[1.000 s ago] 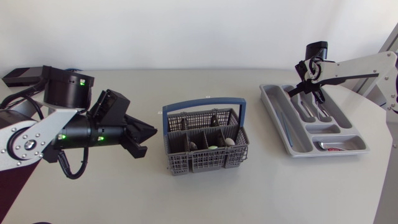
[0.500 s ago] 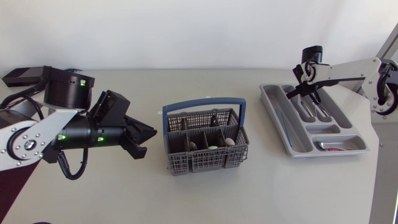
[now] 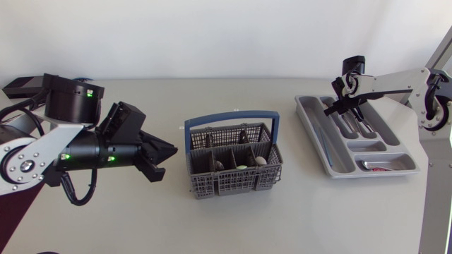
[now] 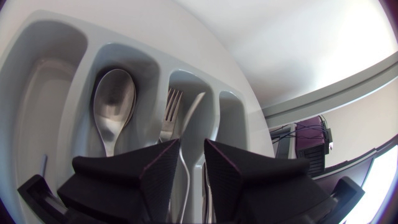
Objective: Sort the cutlery from the basket into the organizer compartments.
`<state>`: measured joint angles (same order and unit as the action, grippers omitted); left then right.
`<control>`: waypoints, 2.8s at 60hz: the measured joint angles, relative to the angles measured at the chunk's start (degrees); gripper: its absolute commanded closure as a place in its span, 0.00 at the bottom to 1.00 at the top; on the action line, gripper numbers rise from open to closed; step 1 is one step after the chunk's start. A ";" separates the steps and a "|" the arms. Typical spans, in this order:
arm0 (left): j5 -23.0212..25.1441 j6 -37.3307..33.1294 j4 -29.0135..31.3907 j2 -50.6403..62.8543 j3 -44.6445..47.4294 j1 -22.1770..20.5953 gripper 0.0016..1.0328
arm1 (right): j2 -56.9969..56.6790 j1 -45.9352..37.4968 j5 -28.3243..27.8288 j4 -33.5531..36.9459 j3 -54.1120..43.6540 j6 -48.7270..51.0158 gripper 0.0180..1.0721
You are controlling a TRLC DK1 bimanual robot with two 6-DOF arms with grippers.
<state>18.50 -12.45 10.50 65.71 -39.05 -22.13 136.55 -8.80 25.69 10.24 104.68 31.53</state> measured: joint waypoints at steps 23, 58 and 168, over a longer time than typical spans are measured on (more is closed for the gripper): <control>-0.02 0.00 1.09 -0.59 0.00 -0.72 0.81 | -1.66 -0.07 -4.04 2.43 -0.02 -1.53 0.61; -2.58 0.00 2.16 1.75 -0.02 -2.12 0.79 | -42.69 4.00 -30.01 3.08 -33.64 -5.62 0.58; -37.51 -24.09 9.01 28.22 -24.04 -34.58 0.78 | -93.29 24.13 -43.74 16.26 -78.18 -0.76 0.57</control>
<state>-19.00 -36.53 19.51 93.93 -63.09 -56.71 43.27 15.33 -18.04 26.50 26.50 30.76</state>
